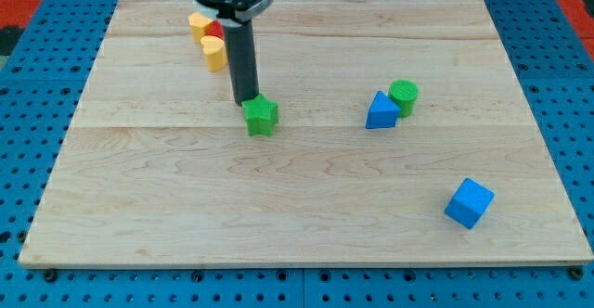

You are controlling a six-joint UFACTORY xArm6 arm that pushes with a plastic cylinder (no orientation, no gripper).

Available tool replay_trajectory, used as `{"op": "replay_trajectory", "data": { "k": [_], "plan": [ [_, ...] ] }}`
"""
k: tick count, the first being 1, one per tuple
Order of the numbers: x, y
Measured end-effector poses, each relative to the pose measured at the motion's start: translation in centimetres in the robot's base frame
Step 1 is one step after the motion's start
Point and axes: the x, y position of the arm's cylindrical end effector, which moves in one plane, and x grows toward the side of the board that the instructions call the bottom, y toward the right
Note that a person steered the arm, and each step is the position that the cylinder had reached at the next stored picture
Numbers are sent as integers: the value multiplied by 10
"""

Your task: Move the green circle diagonal left top to the green star

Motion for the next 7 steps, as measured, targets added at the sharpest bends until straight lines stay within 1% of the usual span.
{"op": "replay_trajectory", "data": {
  "k": [1,2,3,4,6,7],
  "plan": [
    [33,5],
    [52,68],
    [92,129],
    [117,162],
    [80,166],
    [38,214]
  ]
}}
